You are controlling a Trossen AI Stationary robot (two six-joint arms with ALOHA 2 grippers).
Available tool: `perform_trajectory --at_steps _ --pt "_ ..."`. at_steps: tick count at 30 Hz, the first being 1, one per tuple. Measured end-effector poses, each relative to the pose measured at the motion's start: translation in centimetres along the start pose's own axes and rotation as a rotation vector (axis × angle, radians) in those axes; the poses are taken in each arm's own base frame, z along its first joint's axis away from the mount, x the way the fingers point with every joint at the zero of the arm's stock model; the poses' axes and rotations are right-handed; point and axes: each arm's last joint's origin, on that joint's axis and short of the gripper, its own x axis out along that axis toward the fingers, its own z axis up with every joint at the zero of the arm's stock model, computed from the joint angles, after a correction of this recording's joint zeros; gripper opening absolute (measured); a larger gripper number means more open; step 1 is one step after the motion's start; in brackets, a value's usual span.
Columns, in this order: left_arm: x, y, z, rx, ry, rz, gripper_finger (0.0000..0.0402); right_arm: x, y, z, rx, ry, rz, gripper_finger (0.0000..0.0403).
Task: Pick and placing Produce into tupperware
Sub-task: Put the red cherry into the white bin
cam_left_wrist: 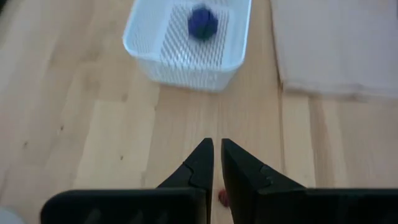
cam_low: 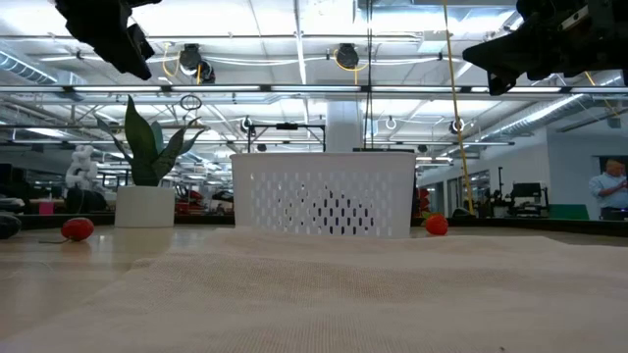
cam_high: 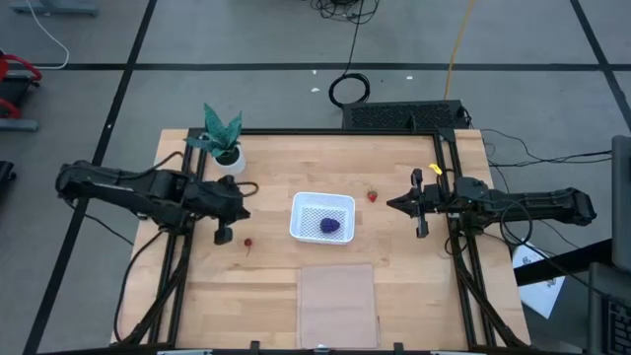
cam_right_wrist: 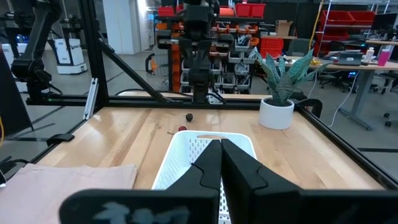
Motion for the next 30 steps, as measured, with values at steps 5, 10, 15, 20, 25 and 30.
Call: perform_trajectory --at_steps 5,10,15,20,25,30 --pt "1.0 -0.4 0.9 0.013 0.168 -0.016 0.0033 0.0 0.0 0.0 0.0 0.001 0.0 0.0" --pt "2.6 -0.8 0.8 0.01 0.301 -0.083 0.0033 0.0 0.0 0.0 0.0 0.002 0.0 0.0" --pt "3.9 -0.9 0.7 0.049 0.369 -0.077 0.0033 0.0 0.0 -0.1 0.0 0.008 0.0 0.0" --pt "5.1 -1.0 0.7 0.034 0.414 -0.066 0.0033 0.0 0.0 -0.1 0.001 0.009 0.0 0.0" --pt "6.0 -1.1 1.0 0.073 0.413 -0.072 0.0033 0.0 0.0 -0.1 0.001 0.011 0.0 0.0" --pt "6.3 -1.0 1.1 0.168 0.398 0.014 0.0033 0.0 0.0 -0.2 0.001 0.018 0.0 0.0"
